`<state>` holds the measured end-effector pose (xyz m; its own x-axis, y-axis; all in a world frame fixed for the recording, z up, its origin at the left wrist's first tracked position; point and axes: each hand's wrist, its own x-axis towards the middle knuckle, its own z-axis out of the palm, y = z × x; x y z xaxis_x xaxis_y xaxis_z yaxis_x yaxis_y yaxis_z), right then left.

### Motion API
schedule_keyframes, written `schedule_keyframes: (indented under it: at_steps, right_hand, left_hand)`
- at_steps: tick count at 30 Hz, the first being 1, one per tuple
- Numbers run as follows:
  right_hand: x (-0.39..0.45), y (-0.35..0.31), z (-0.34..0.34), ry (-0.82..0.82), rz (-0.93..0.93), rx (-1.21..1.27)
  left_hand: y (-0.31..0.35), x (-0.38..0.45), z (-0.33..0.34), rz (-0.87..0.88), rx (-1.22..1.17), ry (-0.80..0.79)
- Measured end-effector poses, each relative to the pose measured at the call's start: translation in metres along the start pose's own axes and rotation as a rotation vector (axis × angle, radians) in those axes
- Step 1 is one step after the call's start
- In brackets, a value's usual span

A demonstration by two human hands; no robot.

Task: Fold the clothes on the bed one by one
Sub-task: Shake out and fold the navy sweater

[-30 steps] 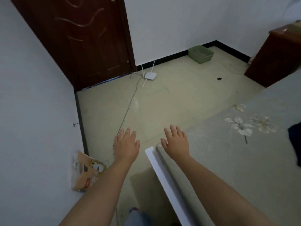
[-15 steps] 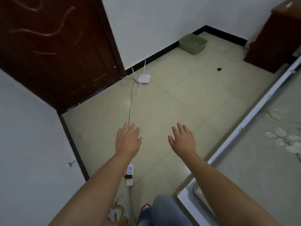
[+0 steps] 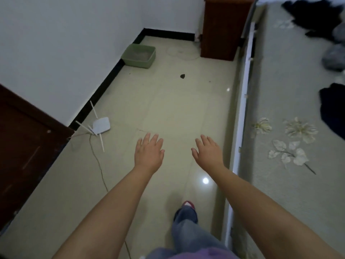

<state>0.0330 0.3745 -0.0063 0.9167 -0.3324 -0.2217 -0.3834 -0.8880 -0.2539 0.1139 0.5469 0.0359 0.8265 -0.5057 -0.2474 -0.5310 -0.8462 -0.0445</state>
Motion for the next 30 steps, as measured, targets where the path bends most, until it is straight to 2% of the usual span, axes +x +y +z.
schedule_keyframes:
  at_steps: [6,8,12,14,18,21,25,30]
  right_hand:
    - [0.087,0.035,-0.053,0.061,0.134,-0.010]
    - [0.107,0.053,-0.071,0.179,0.184,-0.014]
    - [0.145,0.117,-0.097,0.280,0.389,0.078]
    - [0.159,0.156,-0.109,0.257,0.533,0.055]
    - [0.162,0.217,-0.125,0.350,0.786,0.097]
    - [0.149,0.254,-0.124,0.294,0.995,0.106]
    - [0.127,0.296,-0.109,0.310,1.229,0.157]
    - [0.117,0.361,-0.094,0.194,1.435,0.218]
  left_hand:
    - [0.024,0.127,-0.040,0.166,0.055,0.016]
    - [0.042,0.175,-0.048,0.246,0.082,0.025]
    - [0.099,0.277,-0.074,0.443,0.116,0.062]
    - [0.135,0.321,-0.090,0.572,0.119,0.086]
    - [0.205,0.384,-0.113,0.843,0.101,0.144]
    - [0.261,0.414,-0.116,1.002,0.169,0.127]
    - [0.339,0.441,-0.102,1.175,0.215,0.037]
    - [0.441,0.471,-0.078,1.309,0.333,-0.060]
